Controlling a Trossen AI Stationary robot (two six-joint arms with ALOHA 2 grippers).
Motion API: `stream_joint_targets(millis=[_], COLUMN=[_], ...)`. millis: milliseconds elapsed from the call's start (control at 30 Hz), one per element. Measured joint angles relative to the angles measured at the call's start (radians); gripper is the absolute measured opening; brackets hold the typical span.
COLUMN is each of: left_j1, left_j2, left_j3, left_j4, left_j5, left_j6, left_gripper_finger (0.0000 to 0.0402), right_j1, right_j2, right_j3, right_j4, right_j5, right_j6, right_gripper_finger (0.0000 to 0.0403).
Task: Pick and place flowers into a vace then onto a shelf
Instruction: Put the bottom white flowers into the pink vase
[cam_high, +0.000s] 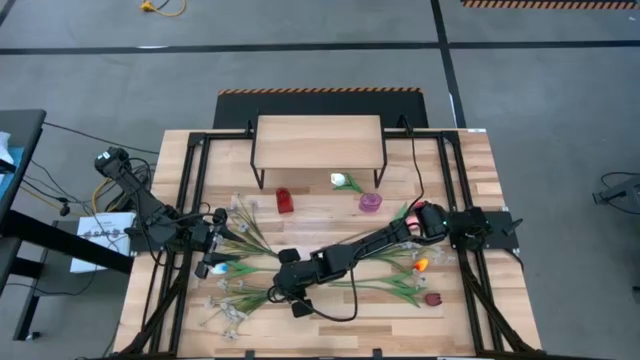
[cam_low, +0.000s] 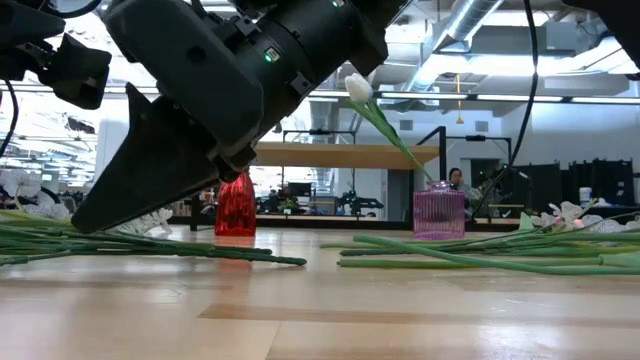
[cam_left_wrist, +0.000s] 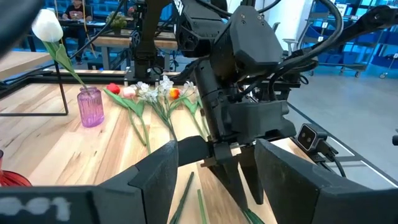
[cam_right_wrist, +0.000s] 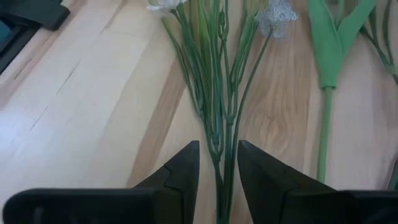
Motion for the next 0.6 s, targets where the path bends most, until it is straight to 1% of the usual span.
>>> stream_joint_targets(millis=[367, 600], left_j1=[0.000, 0.000], left_j2=[0.000, 0.000], left_j3=[0.000, 0.000], left_j4=[0.000, -0.001], left_j5=[0.000, 0.000], left_j6=[0.000, 0.000], left_gripper_finger=[0.0204, 0.0204], right_j1=[-0.005, -0.007], right_j2=[0.001, 0.053], right_j3=[0.000, 0.007], right_j4=[-0.019, 0.018], right_j5=[0.001, 0.003], right_j6=[0.000, 0.010], right_gripper_finger=[0.0102, 0.0102])
